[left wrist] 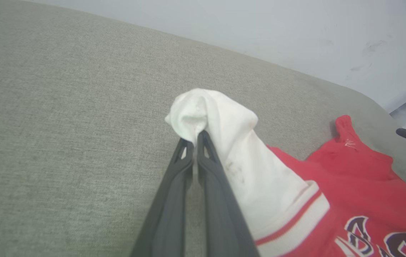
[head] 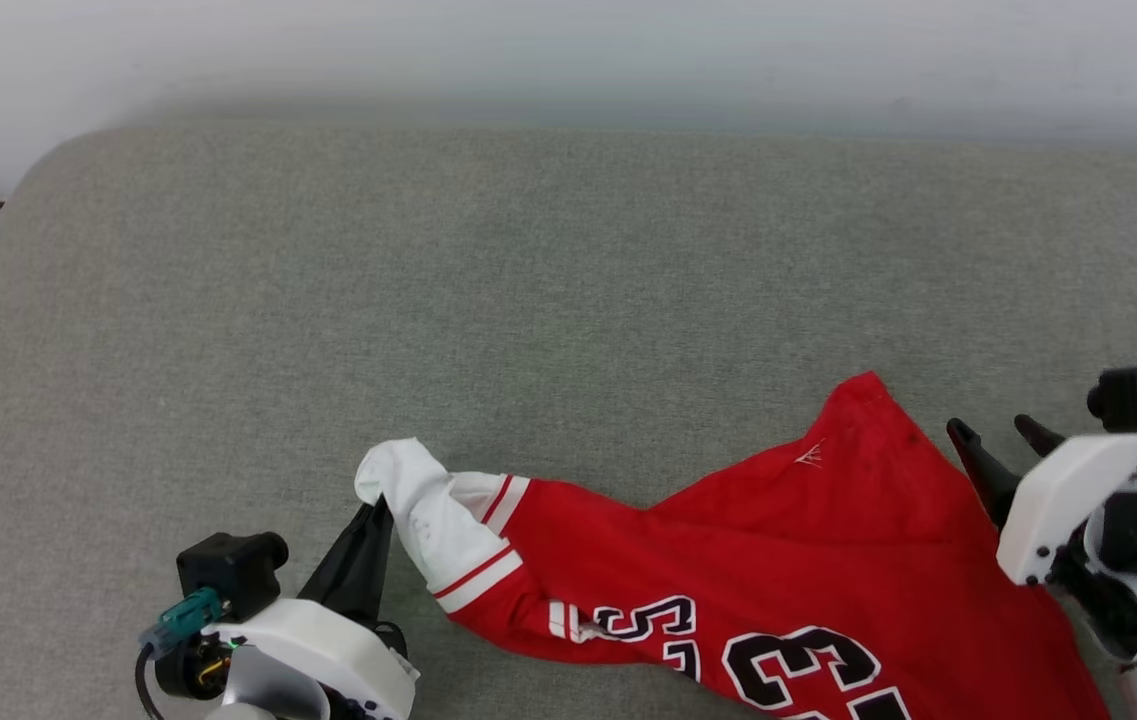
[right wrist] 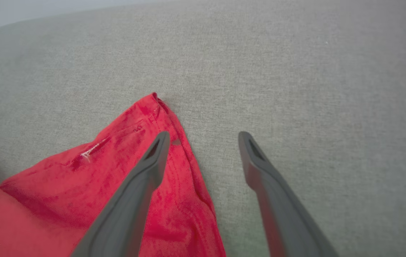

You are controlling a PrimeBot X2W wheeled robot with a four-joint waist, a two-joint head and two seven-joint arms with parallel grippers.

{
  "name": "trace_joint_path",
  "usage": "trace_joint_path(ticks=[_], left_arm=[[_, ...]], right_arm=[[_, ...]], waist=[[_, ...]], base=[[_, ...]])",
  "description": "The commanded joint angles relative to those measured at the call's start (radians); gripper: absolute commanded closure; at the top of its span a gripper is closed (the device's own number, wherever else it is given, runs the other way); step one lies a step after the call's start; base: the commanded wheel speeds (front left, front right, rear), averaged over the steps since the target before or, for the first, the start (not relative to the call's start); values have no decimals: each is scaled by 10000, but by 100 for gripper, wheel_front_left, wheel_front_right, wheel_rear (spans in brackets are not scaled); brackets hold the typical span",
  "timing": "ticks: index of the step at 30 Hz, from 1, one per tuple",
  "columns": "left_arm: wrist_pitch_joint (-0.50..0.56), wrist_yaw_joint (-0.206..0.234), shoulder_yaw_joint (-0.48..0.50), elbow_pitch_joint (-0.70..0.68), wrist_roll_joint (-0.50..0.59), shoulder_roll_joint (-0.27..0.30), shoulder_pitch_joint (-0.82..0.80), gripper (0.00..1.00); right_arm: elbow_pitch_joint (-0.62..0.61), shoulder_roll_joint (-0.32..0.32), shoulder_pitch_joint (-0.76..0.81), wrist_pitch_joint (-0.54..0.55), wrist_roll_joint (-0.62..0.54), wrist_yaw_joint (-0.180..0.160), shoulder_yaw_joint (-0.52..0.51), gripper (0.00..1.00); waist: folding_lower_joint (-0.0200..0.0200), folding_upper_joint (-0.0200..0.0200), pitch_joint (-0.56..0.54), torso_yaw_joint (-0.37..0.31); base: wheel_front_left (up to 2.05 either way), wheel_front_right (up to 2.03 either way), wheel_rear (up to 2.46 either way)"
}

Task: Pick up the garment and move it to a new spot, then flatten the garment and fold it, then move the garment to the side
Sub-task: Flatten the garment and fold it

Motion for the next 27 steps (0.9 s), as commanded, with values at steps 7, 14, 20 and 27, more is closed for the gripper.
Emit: trace_joint_path(ticks=[7, 14, 20, 27], left_arm=[[-273, -181, -209, -103, 133, -281, -677, 100], [-447, -331, -271, -39, 173, -432, -1094, 100], [-569, -416, -339, 216, 121, -555, -1283, 100], [-537, -394, -350, 472, 82, -472, -1242, 100]], right_arm=[[780, -1310, -2464, 3942, 781, -7, 1588, 0], [1108, -1639, -3320, 5156, 924, -7, 2552, 0], [2118, -1498, -2807, 6622, 1643, 10, 3546, 15], [2228, -1505, -2938, 6471, 2064, 7, 3578, 100]], waist=[[-1, 0, 1020, 834], [-1, 0, 1629, 1179], [-1, 0, 1849, 1295], [-1, 0, 1580, 1128]], base=[[0, 0, 0], [0, 0, 0], [0, 0, 0], [0, 0, 0]])
